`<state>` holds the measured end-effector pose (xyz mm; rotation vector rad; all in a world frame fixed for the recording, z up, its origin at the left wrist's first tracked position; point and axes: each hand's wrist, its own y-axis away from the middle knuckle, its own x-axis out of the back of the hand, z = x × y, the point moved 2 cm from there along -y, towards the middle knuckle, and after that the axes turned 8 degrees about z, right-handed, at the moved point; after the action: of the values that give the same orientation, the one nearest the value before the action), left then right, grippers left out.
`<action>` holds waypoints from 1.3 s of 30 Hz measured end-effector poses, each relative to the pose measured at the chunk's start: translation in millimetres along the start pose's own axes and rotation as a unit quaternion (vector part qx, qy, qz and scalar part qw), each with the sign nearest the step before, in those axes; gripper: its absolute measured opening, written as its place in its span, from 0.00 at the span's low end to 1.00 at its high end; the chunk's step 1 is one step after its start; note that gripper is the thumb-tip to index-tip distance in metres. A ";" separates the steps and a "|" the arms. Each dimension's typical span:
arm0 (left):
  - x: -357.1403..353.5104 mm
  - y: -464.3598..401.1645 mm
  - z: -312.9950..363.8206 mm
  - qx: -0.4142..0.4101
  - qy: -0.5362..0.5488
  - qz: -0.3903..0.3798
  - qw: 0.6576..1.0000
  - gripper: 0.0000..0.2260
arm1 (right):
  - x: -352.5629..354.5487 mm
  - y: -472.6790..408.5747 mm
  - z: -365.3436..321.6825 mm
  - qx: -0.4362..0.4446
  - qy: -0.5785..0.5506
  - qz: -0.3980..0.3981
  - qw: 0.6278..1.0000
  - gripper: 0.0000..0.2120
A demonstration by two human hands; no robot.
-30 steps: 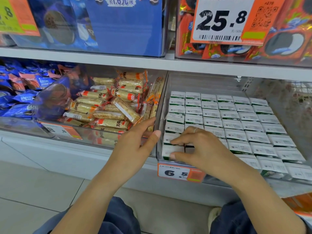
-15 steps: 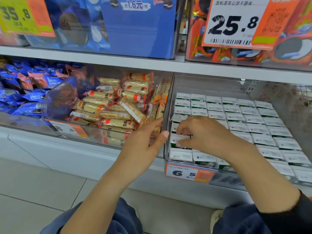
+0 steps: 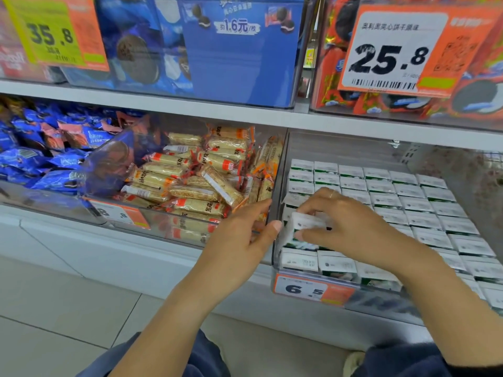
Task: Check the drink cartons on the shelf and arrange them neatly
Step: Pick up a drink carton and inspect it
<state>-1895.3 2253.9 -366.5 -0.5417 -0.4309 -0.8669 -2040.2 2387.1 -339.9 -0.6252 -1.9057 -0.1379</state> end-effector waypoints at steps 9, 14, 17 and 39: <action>6.7 4.2 26.8 -0.060 0.114 0.180 0.975 0.10 | 34.4 29.1 6.1 -0.152 -0.475 0.221 0.838 0.07; -7.3 7.5 40.2 -0.055 0.193 0.144 0.969 0.08 | 13.6 42.6 8.5 -0.219 -0.557 0.198 0.777 0.11; -19.2 9.2 46.7 -0.050 0.204 0.110 0.971 0.12 | 13.0 43.9 4.6 -0.191 -0.571 0.191 0.775 0.09; -28.7 11.5 51.0 -0.200 0.048 0.204 0.957 0.16 | 11.7 51.9 -5.3 -0.088 -0.577 0.200 0.787 0.18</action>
<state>-1909.6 2307.9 -345.6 -0.9210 -0.0434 -0.5741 -2014.1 2433.7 -337.1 -1.4523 -2.8646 0.4632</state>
